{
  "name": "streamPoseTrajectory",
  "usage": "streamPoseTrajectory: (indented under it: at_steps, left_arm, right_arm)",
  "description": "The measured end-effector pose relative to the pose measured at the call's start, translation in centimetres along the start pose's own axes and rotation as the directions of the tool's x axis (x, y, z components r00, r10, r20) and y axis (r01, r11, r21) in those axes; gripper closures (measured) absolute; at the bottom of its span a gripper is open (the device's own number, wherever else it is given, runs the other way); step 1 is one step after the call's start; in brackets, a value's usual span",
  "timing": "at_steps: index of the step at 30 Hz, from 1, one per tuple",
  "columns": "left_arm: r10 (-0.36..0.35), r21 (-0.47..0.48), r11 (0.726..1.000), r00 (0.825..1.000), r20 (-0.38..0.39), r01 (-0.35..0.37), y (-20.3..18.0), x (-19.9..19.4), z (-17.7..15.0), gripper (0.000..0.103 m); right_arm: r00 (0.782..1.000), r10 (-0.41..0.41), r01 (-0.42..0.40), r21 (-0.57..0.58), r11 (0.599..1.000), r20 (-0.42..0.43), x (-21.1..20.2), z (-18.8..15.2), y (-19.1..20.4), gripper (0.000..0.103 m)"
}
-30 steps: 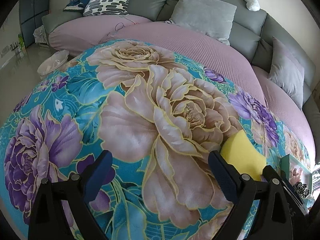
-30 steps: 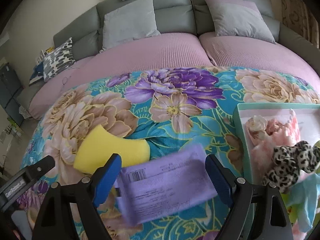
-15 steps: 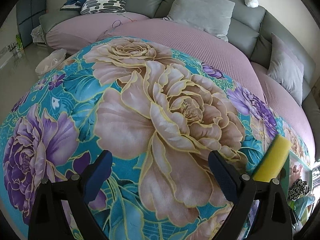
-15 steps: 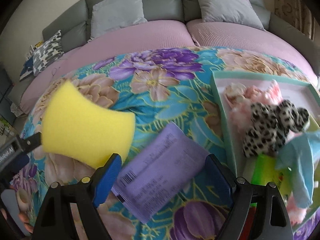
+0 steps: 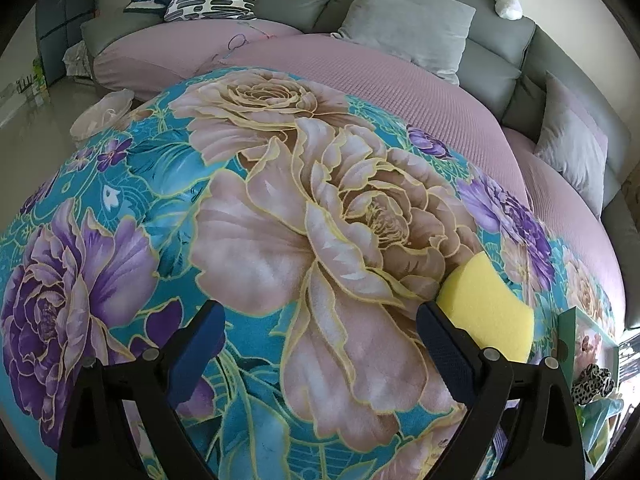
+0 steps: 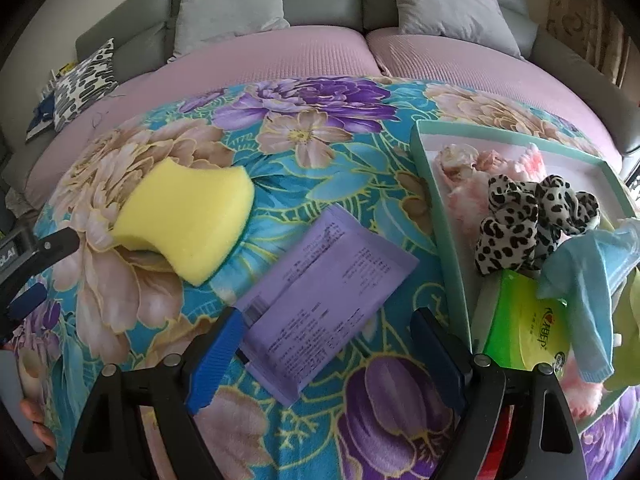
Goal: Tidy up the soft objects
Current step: 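Withdraw both tools from the tray toward the sponge and packet, then grasp the purple packet with the right tool while the left grasps the yellow sponge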
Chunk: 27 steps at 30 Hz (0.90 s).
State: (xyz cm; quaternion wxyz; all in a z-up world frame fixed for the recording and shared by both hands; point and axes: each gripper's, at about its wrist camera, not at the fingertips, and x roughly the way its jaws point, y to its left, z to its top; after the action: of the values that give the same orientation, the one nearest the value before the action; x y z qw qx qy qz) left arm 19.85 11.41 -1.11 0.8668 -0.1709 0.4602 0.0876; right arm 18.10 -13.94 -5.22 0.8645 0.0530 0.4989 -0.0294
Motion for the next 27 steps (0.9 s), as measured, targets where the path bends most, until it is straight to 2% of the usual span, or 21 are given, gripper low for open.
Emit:
streamPoseTrajectory:
  at_steps: [13, 24, 27]
  left_arm:
    - [-0.011, -0.023, 1.000, 1.000, 0.004, 0.011, 0.7, -0.3, 0.1, 0.006]
    - [-0.026, -0.041, 0.999, 1.000, -0.004, 0.026, 1.1, -0.2, 0.1, 0.006]
    - [-0.024, -0.048, 0.999, 1.000, -0.005, 0.024, 1.4, -0.2, 0.1, 0.006]
  right_arm:
    - [0.995, 0.086, -0.084, 0.024, 0.996, -0.052, -1.5, -0.3, 0.6, 0.015]
    - [0.997, 0.020, -0.018, 0.022, 1.000, -0.075, 0.5, 0.5, 0.7, 0.014]
    - [0.998, 0.027, -0.027, -0.001, 1.000, -0.049, -0.1, 0.8, 0.6, 0.015]
